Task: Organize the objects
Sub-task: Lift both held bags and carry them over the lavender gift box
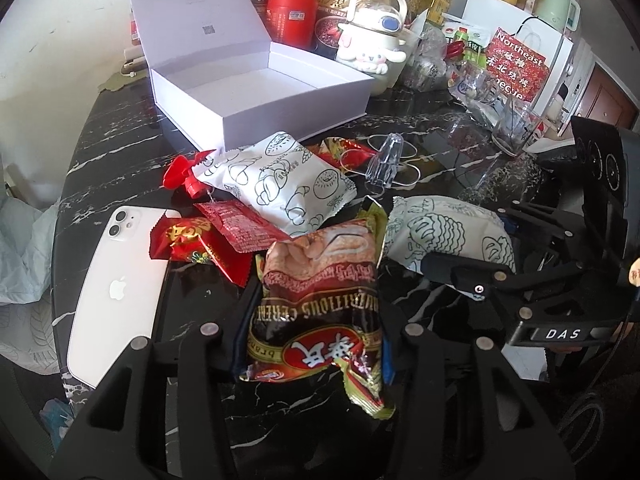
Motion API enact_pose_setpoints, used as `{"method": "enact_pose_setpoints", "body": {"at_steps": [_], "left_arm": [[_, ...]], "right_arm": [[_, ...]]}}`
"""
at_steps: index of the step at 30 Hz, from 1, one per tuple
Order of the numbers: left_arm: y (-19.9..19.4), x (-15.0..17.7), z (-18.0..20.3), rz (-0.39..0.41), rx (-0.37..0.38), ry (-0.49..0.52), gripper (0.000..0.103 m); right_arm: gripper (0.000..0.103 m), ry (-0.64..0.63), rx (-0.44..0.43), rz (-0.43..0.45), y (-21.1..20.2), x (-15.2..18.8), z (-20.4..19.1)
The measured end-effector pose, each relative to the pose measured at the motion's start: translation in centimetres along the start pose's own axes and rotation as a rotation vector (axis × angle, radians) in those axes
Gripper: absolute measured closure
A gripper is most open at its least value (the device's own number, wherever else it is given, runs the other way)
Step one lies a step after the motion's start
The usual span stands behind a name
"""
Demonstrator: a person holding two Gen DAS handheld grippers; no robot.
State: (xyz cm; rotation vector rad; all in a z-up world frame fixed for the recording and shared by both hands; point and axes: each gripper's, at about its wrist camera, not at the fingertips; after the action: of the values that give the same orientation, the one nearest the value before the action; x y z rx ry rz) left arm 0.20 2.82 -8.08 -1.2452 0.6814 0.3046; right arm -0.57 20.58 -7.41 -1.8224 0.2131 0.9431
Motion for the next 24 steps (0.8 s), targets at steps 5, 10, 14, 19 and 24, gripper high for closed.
{"method": "enact_pose_setpoints", "body": {"at_steps": [5,10,14,19,24], "left_arm": [[-0.8,-0.2,-0.1,0.015,-0.013,-0.005,0.057],[-1.9,-0.8,-0.1,0.032,-0.049,-0.009,0.057],[-3.1,-1.3,0.0,0.065,-0.076,-0.004,0.057],[-4.4,-1.9,0.8,0.106,-0.086,0.012,0.057],[-5.4,-2.7,1.5,0.130,-0.086,0.023,0.057]], "right_arm": [[0.041,-0.024,0.006,0.017,-1.1,-0.4,-0.6],[0.041,-0.050,0.009,0.041,-2.4,-0.8,-1.2],[0.042,-0.067,0.022,0.060,-3.6,-1.2,-1.5],[0.042,-0.080,0.022,0.092,-5.3,-1.6,-1.9],[0.042,-0.085,0.045,0.117,-6.8,-2.2,-1.8]]}}
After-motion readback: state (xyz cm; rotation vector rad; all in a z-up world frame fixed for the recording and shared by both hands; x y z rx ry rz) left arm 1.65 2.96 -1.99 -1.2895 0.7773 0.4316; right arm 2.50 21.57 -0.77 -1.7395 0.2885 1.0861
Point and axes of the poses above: each gripper's, at about its wrist camera, not at the fingertips, and y roughly the way its jaws point, z to its right, x to its underside, and after that the axes turned 1 degree about z, right-handed
